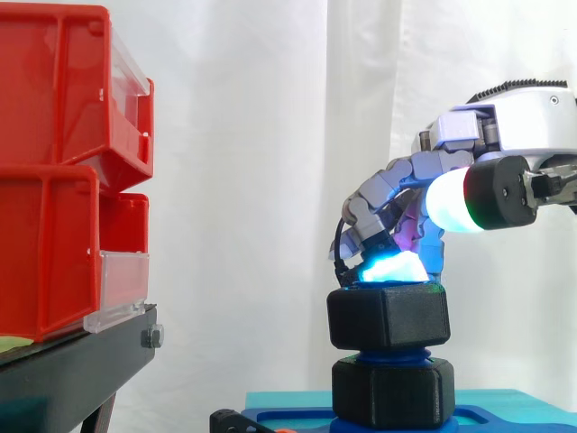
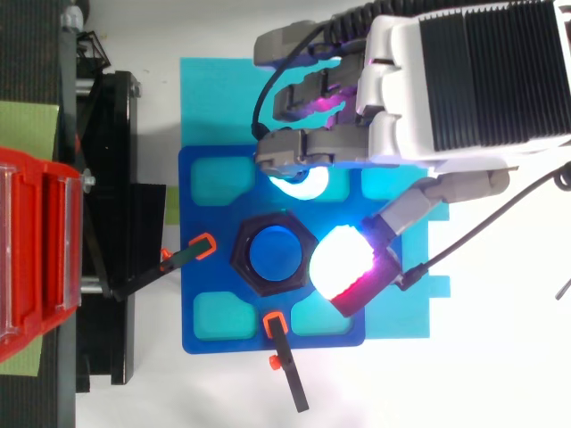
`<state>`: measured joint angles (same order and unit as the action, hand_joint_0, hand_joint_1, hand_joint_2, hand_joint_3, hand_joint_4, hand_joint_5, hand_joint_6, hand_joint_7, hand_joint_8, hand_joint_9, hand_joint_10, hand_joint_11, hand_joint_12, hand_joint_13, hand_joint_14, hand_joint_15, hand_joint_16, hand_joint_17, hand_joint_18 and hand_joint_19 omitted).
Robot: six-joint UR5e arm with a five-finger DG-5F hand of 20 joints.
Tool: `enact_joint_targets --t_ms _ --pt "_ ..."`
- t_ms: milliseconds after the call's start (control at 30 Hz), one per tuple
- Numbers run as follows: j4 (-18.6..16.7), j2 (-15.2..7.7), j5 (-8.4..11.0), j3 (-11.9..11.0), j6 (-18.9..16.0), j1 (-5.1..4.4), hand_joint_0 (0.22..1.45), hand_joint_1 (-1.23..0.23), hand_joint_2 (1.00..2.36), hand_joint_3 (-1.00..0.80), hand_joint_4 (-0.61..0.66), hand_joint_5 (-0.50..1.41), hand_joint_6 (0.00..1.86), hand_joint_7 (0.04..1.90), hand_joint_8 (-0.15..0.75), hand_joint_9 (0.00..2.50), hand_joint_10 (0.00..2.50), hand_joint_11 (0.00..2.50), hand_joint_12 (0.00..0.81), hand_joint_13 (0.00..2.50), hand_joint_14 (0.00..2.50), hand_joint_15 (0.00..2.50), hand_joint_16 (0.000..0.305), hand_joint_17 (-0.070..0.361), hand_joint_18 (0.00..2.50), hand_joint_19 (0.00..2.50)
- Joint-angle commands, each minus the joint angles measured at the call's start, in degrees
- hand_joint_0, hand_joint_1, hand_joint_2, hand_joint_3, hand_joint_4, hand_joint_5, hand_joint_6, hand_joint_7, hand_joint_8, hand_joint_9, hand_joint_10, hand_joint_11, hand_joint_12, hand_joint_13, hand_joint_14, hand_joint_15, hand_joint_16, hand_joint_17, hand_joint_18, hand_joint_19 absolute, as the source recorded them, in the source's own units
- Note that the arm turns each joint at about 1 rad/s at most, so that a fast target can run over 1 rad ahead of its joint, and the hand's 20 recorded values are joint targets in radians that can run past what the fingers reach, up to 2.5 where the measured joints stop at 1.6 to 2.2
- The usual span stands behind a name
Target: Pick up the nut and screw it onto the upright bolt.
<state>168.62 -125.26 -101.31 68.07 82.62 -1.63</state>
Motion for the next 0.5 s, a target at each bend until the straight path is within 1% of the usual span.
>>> enact_joint_targets --t_ms 0,67,167,200,267,333,400,467 --pt "0.22 0.01 -1.25 -1.45 0.00 0.75 0.52 -0.20 1.00 -0.50 0.08 0.08 0.61 1.41 0.181 1.34 0.00 0.00 0.161 0.96 0.00 0.00 0.013 0.029 0.54 0.00" --pt "0.48 0.01 -1.61 -2.15 0.00 0.93 0.52 -0.20 1.00 -0.50 0.08 0.08 0.59 1.41 0.190 1.33 0.00 0.00 0.163 0.96 0.00 0.00 0.013 0.030 0.54 0.00" --pt "1.45 0.01 -1.87 -3.21 0.00 1.11 0.51 -0.18 1.00 -0.50 0.16 0.06 0.51 1.53 0.227 1.30 0.00 0.00 0.190 0.92 0.00 0.00 0.017 0.038 0.48 0.00" --pt "1.62 0.01 -1.78 -3.38 0.00 1.11 0.51 -0.18 1.00 -0.50 0.18 0.05 0.50 1.46 0.240 1.27 0.00 0.00 0.197 0.89 0.00 0.00 0.018 0.041 0.46 0.00" --pt "2.24 0.01 -1.78 -4.09 0.09 1.11 0.51 -0.17 1.00 -0.50 0.19 0.03 0.50 1.40 0.251 1.24 0.00 0.00 0.202 0.87 0.00 0.00 0.020 0.044 0.45 0.00" --pt "2.06 0.01 -1.61 -4.09 0.09 0.84 0.50 -0.17 1.00 -0.50 0.21 0.01 0.50 1.30 0.256 1.20 0.00 0.00 0.209 0.85 0.00 0.00 0.022 0.048 0.42 0.00" --pt "2.06 0.01 -1.61 -4.09 0.09 0.67 0.50 -0.16 1.00 -0.50 0.24 -0.02 0.50 1.12 0.257 1.14 0.00 0.00 0.216 0.82 0.00 0.00 0.023 0.051 0.42 0.00" --pt "2.06 0.01 -1.43 -4.09 0.09 0.49 0.50 -0.16 1.00 -0.50 0.26 -0.04 0.50 1.04 0.252 1.10 0.00 0.00 0.221 0.81 0.00 0.00 0.024 0.054 0.40 0.00"
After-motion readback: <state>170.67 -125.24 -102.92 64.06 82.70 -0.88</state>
